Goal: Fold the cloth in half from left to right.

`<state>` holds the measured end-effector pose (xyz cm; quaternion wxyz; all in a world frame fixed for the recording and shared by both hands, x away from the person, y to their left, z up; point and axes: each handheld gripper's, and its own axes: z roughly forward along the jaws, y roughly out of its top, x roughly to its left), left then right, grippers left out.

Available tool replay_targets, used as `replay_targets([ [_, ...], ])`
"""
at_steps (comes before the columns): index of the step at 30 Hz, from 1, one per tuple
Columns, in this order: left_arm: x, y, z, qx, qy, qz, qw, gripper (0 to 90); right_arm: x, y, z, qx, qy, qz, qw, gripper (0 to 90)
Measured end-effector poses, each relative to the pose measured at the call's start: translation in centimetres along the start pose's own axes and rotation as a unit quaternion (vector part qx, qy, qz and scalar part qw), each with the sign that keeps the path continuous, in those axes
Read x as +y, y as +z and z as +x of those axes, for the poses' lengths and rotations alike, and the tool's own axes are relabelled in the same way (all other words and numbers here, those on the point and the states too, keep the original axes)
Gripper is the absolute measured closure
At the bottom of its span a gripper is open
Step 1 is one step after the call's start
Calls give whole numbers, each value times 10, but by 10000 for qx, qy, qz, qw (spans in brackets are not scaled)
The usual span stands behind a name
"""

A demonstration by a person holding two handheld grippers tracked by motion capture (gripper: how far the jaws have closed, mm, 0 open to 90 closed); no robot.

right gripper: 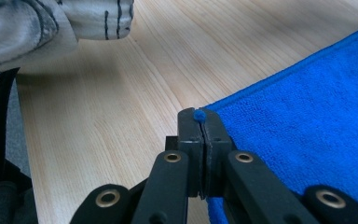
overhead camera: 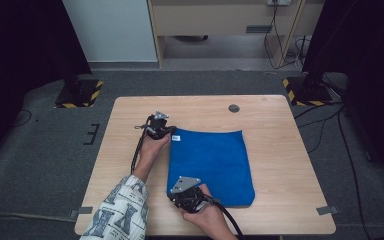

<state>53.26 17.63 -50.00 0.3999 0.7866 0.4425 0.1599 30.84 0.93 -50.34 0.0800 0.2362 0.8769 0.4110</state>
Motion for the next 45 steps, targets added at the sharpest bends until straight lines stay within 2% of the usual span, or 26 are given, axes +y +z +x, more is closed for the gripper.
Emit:
replay_targets([
  [10, 10, -11, 8, 93, 38, -32, 9999, 889, 9, 3, 7, -115, 11, -141, 9998, 889],
  [14, 8, -10, 13, 92, -55, -38, 9999, 889, 12, 4, 8, -177, 70, -278, 9994, 890],
  [20, 8, -13, 16, 103, -29, 7, 9999, 890, 14, 7, 11, -158, 14, -278, 9995, 891],
  [26, 6, -17, 22, 130, -53, 44, 9999, 889, 17, 9, 15, -173, -26, -391, 9991, 892],
  [35, 4, -23, 30, 121, -48, 111, 9999, 889, 23, 13, 21, -254, -114, -399, 9988, 893],
  [45, 1, -32, 43, 114, -88, 122, 9998, 889, 32, 22, 29, -230, -154, -390, 9989, 892],
])
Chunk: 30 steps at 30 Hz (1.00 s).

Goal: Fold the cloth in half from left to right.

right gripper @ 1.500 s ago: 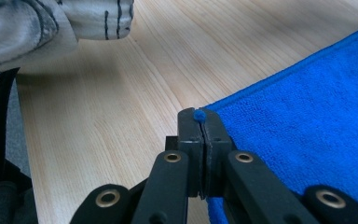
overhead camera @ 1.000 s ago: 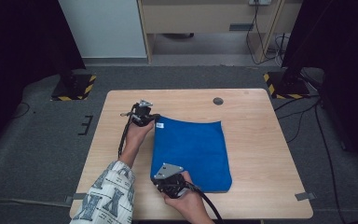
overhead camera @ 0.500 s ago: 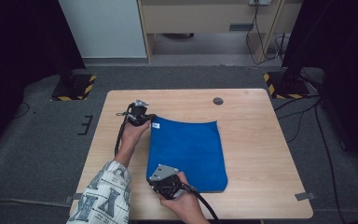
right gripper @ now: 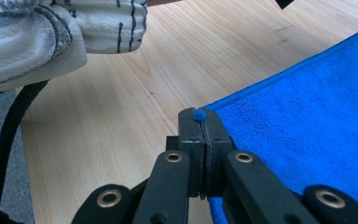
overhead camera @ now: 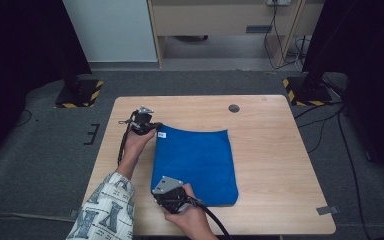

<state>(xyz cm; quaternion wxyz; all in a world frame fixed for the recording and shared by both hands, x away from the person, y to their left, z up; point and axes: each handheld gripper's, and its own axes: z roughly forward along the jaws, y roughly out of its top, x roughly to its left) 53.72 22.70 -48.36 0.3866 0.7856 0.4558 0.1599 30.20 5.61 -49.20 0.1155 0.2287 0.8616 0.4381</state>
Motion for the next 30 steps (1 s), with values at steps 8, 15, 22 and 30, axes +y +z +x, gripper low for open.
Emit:
replay_targets([
  [8, -1, -10, 9, 80, -85, 28, 9999, 889, 6, 9, 1, 157, 172, -87, 9997, 892],
  [15, 2, 3, -4, 77, -224, -13, 9997, 889, -3, -2, -14, 88, 420, -160, 9989, 891],
  [22, 9, 20, -28, 79, -251, -89, 9996, 889, -19, -25, -26, -91, 473, -142, 9987, 891],
  [30, 31, 37, -63, -20, 1, -91, 10000, 888, -37, -51, -41, -295, 619, -120, 9976, 891],
])
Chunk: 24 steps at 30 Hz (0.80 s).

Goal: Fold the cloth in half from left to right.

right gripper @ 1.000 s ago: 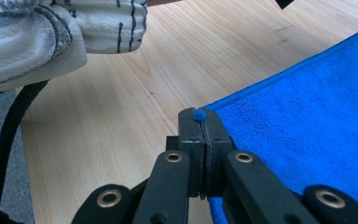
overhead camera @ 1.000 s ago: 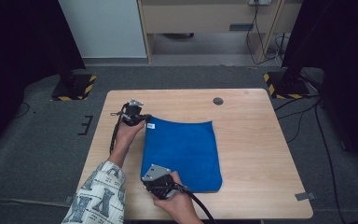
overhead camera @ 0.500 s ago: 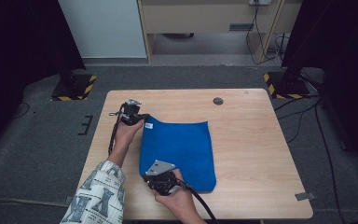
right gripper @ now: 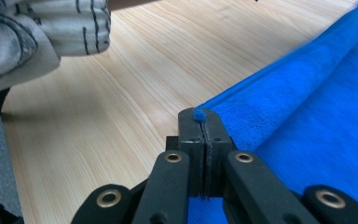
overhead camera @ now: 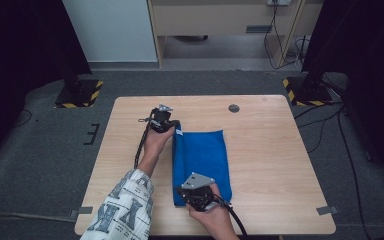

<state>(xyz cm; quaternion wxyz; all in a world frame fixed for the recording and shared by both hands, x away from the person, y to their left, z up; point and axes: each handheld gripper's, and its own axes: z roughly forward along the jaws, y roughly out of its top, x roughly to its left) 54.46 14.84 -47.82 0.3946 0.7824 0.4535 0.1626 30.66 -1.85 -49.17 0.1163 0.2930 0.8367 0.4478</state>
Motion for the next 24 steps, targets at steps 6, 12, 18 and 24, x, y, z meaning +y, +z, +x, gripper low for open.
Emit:
replay_targets([
  [6, 10, 18, -25, -85, 161, 70, 9998, 888, -10, -13, -13, -103, 89, 34, 9999, 891],
  [12, 14, 30, -44, -124, 298, 128, 9994, 888, -17, -27, -18, -150, 185, -22, 9997, 891],
  [18, 14, 40, -53, -196, 202, 154, 9995, 887, -23, -36, -24, -209, 232, 5, 9995, 891],
  [24, 16, 47, -63, -273, 193, 152, 9993, 888, -27, -42, -28, -272, 239, 49, 9993, 890],
])
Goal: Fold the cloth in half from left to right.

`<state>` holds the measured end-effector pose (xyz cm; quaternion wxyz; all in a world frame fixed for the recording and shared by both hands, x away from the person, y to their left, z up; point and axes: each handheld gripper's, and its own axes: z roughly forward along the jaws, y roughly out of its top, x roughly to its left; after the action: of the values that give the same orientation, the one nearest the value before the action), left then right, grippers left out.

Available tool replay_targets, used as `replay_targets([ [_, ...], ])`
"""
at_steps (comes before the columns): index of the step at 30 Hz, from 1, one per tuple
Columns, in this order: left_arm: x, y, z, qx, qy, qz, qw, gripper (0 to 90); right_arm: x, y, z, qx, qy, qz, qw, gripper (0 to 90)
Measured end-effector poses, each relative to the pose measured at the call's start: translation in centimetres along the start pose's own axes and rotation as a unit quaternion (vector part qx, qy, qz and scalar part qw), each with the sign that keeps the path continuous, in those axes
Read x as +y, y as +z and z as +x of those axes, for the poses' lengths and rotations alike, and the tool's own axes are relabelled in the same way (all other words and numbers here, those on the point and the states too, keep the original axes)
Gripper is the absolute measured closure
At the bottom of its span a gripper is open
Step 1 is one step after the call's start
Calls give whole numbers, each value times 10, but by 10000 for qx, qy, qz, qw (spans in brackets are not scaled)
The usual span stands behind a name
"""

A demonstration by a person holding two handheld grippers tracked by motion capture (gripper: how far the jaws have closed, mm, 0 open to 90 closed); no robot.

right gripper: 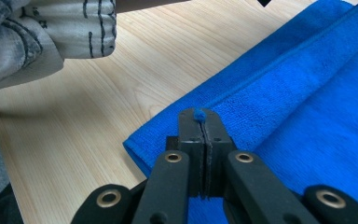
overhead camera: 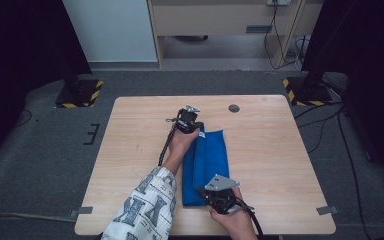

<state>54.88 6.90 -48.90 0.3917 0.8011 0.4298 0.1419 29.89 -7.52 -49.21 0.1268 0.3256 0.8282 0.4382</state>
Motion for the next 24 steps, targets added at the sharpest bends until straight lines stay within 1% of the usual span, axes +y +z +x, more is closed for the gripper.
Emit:
replay_targets([
  [2, -1, 2, -2, -14, -14, 32, 10000, 887, -3, -4, -1, -14, -21, 16, 10000, 890],
  [7, 1, 4, -9, -45, 5, 4, 10000, 887, -11, -12, -5, -68, -27, 64, 10000, 889],
  [10, 2, 6, -12, -55, 5, 15, 10000, 887, -16, -16, -10, -105, 47, 60, 9999, 889],
  [13, 2, 8, -16, -90, -1, 9, 10000, 887, -20, -17, -11, -103, 49, 104, 9999, 889],
  [17, 4, 9, -21, -105, 26, -6, 9999, 887, -21, -21, -11, -103, 96, 47, 9999, 890],
  [20, 4, 11, -24, -95, 4, -1, 10000, 887, -20, -25, -12, -112, 74, 33, 9999, 889],
  [24, 4, 15, -28, -93, 33, 44, 9999, 886, -24, -27, -14, -130, 83, 102, 9998, 888],
])
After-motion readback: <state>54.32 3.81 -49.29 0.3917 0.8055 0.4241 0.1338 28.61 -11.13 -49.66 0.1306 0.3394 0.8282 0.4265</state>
